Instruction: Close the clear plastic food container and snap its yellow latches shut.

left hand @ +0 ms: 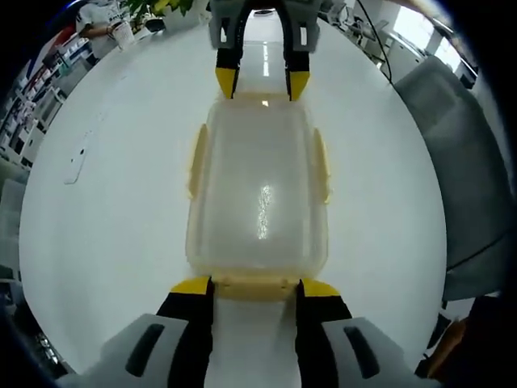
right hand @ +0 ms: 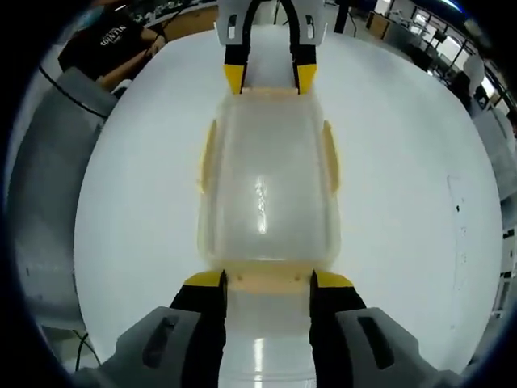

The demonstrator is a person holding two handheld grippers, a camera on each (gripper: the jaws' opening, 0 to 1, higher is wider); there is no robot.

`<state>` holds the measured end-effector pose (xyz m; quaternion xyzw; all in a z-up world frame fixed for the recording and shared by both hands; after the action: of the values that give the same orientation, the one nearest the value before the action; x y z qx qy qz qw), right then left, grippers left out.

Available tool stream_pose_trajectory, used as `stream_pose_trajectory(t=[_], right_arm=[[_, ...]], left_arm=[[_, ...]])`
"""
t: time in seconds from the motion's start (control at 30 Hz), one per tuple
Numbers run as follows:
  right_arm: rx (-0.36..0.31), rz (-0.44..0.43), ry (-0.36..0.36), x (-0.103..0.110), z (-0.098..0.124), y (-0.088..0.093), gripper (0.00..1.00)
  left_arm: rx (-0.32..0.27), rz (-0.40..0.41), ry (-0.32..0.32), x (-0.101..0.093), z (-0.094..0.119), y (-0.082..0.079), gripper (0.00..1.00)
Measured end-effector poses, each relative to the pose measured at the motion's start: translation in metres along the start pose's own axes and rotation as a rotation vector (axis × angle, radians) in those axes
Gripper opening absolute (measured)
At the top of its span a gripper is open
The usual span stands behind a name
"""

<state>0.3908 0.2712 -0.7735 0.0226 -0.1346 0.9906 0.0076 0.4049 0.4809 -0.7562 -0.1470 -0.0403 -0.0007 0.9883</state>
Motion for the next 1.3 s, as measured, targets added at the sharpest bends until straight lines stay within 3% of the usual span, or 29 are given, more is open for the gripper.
stream_pose_trajectory(t=[0.17, 0.4, 0.8, 0.93, 1.13, 1.3], right_arm=[[0.055, 0.002, -0.005, -0.004, 0.001, -0.007, 0.38], [0.069, -0.005, -0.012, -0.004, 0.002, -0.01, 0.39], [0.165, 0.004, -0.012, 0.003, 0.003, -0.022, 0.37], [0.149, 0.003, -0.012, 0.005, 0.005, -0.02, 0.37], [0.128, 0.024, -0.017, 0.007, 0.011, -0.02, 0.36], [0.031, 0.047, -0.005, 0.007, 0.034, -0.028, 0.36]], left_arm=[[0.033, -0.022, 0.005, 0.0, -0.002, -0.004, 0.34], [0.091, -0.03, 0.006, -0.002, -0.004, -0.007, 0.34], [0.091, -0.023, 0.011, 0.0, -0.005, -0.004, 0.34], [0.074, -0.023, 0.019, 0.002, -0.005, -0.001, 0.33], [0.109, 0.003, 0.037, -0.004, -0.004, -0.004, 0.33], [0.149, 0.023, 0.01, -0.006, 0.014, -0.001, 0.33]])
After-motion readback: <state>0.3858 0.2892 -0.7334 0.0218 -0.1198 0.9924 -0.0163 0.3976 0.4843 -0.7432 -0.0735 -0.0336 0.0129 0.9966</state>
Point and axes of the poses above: the point that each gripper's makers call its tool centre point, and the gripper's own axes: z roughly backward along the fingers, x roughly to its left, y roughly out of its underside, the point moved 9 cm from there along z, roughly backward along the fingers, and after that the axes turned 3 degrees about -y, right-handed, at the moved point
